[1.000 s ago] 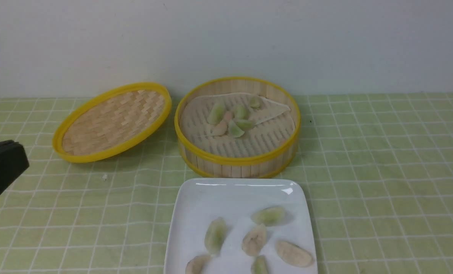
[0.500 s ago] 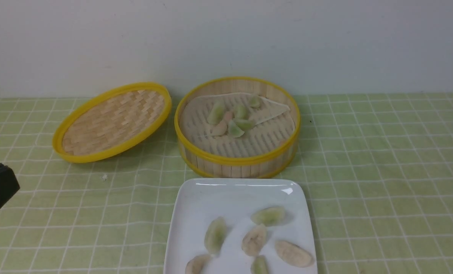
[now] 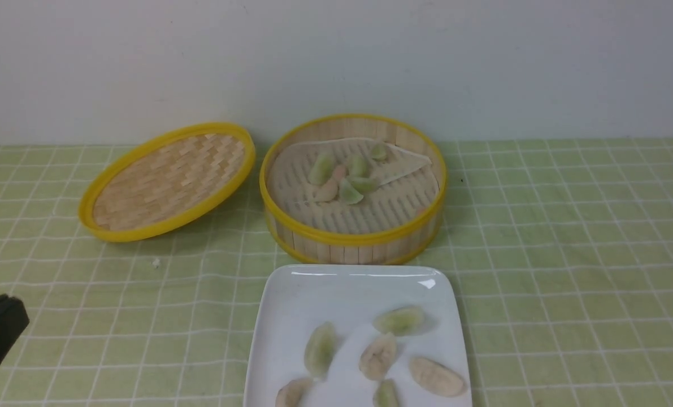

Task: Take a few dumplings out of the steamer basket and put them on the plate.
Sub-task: Use the right arm to put the dumpling into the plate

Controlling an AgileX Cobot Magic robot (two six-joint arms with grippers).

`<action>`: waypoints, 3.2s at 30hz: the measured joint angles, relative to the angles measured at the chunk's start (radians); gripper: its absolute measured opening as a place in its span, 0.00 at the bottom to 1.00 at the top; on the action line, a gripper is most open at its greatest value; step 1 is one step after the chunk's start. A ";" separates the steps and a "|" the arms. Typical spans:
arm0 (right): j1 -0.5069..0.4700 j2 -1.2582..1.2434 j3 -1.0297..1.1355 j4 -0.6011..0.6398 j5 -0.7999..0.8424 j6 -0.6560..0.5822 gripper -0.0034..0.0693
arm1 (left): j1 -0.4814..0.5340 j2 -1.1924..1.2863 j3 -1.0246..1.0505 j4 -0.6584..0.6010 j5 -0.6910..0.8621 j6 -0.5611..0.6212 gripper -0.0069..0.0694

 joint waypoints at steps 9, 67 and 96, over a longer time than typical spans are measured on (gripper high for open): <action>0.000 0.000 0.000 0.000 0.000 0.000 0.03 | 0.232 -0.186 0.323 0.000 -0.045 0.003 0.08; -0.202 0.000 0.427 0.169 -0.380 -0.150 0.03 | 0.240 -0.186 0.334 0.003 0.027 0.024 0.08; -0.489 0.004 0.673 0.168 -0.331 -0.151 0.03 | 0.240 -0.186 0.334 0.004 0.027 0.028 0.08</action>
